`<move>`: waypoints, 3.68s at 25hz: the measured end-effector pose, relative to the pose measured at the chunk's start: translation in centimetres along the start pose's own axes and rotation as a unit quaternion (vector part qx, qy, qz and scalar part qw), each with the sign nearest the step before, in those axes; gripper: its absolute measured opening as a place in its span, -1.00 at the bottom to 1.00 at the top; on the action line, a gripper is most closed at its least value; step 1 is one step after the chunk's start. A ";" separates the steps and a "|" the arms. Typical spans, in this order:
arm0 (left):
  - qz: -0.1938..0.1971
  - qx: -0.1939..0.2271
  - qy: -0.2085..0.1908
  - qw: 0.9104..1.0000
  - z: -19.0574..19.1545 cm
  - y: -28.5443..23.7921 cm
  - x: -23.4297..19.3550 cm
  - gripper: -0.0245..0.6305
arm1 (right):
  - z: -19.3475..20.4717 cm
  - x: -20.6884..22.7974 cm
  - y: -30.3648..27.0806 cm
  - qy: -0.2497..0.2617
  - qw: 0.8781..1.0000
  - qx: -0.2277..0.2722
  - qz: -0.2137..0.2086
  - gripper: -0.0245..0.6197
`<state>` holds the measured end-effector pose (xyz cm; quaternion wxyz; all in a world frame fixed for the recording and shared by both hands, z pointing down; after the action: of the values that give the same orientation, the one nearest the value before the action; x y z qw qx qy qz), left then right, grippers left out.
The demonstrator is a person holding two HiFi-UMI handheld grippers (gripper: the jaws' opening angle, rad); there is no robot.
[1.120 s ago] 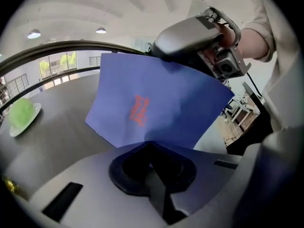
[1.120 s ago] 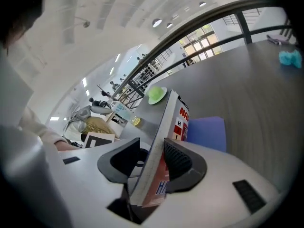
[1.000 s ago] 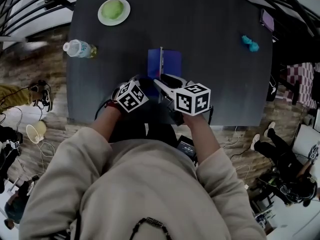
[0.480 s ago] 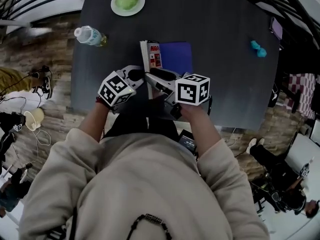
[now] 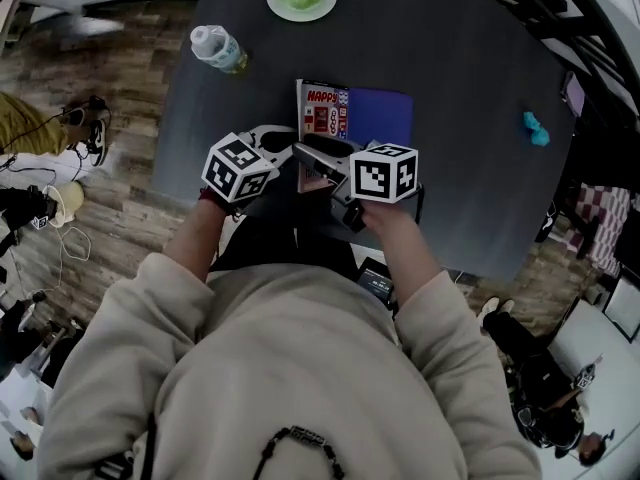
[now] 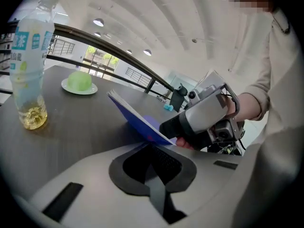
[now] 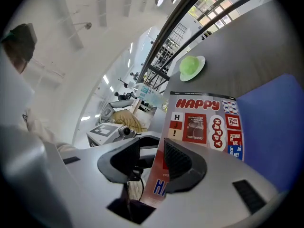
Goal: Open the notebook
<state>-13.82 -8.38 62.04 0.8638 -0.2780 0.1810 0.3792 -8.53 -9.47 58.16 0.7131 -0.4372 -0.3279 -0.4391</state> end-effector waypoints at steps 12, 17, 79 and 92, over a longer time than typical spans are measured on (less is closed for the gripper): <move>-0.033 0.016 0.029 0.999 1.3 0.6 0.1 -0.93 | 0.7 0.5 -1.0 0.015 0.999 -0.039 0.000 -0.40; -0.088 0.034 0.023 0.995 1.7 2.5 -1.7 -0.93 | 1.6 0.6 -2.7 0.042 0.997 -0.060 0.015 -0.41; 0.107 -0.057 -0.102 0.987 -9.0 -0.1 15.7 -0.93 | -2.9 -1.6 27.8 0.131 0.971 0.131 0.149 -0.87; 0.235 0.133 -0.197 0.943 -24.7 2.1 29.2 -0.92 | -10.4 -18.0 32.3 0.258 0.930 0.256 0.053 -0.87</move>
<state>0.95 -6.28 26.82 0.7979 -0.0300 0.1162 0.5907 14.59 -5.37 27.78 0.8829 -0.1286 -0.2104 -0.3997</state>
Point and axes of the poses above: the fingertips, and each gripper's own axes: y backward along the fingers, x to its right, z out of its underside, the point moved 4 cm from there along y, backward along the fingers, and after that the axes turned 14 degrees about x, right-handed, at the moved point
